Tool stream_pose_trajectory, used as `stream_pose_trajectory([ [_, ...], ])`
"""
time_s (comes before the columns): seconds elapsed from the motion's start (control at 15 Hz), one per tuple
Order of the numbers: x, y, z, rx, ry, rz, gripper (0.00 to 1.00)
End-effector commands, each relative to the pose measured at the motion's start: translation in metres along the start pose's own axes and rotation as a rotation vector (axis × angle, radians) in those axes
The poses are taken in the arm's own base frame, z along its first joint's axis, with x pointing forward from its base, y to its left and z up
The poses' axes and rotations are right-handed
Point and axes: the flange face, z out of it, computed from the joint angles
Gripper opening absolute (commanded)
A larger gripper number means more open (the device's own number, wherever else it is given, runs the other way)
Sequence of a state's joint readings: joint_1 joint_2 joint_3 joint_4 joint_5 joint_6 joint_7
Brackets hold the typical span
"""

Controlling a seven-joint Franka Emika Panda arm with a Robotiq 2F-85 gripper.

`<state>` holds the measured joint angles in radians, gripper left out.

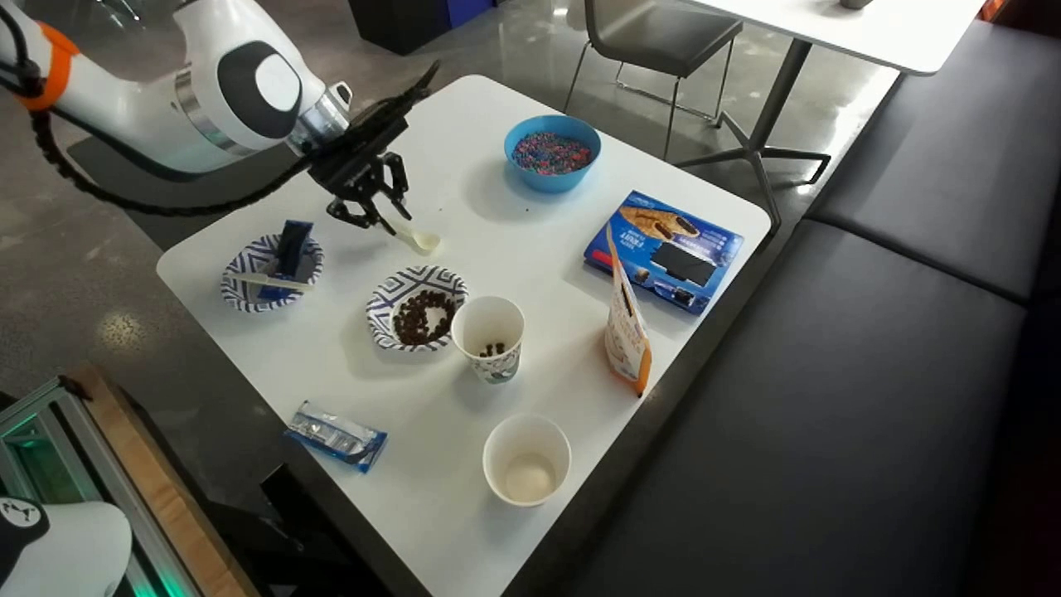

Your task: Use the white spoon to place some contents from the black and white bowl into the coffee cup on the left.

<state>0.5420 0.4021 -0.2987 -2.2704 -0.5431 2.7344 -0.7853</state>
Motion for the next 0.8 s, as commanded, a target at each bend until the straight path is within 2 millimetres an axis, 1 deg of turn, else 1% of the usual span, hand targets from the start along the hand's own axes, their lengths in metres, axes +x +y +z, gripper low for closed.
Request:
stream_pose_trajectory([
  [0.0,-0.035,0.017,-0.056,0.106,-0.066,0.150,0.69],
  [0.2,-0.084,0.041,-0.106,0.183,-0.132,0.309,0.91],
  [0.27,-0.100,0.043,-0.115,0.215,-0.147,0.353,0.98],
  [0.33,-0.116,0.042,-0.123,0.234,-0.148,0.405,1.00],
  [0.4,-0.130,0.040,-0.130,0.263,-0.139,0.451,1.00],
  [0.53,-0.158,0.031,-0.141,0.324,-0.115,0.537,1.00],
  [0.6,-0.174,0.026,-0.143,0.343,-0.048,0.557,1.00],
  [0.67,-0.158,0.043,-0.138,0.300,-0.110,0.509,1.00],
  [0.73,-0.170,0.040,-0.140,0.314,-0.085,0.536,1.00],
])
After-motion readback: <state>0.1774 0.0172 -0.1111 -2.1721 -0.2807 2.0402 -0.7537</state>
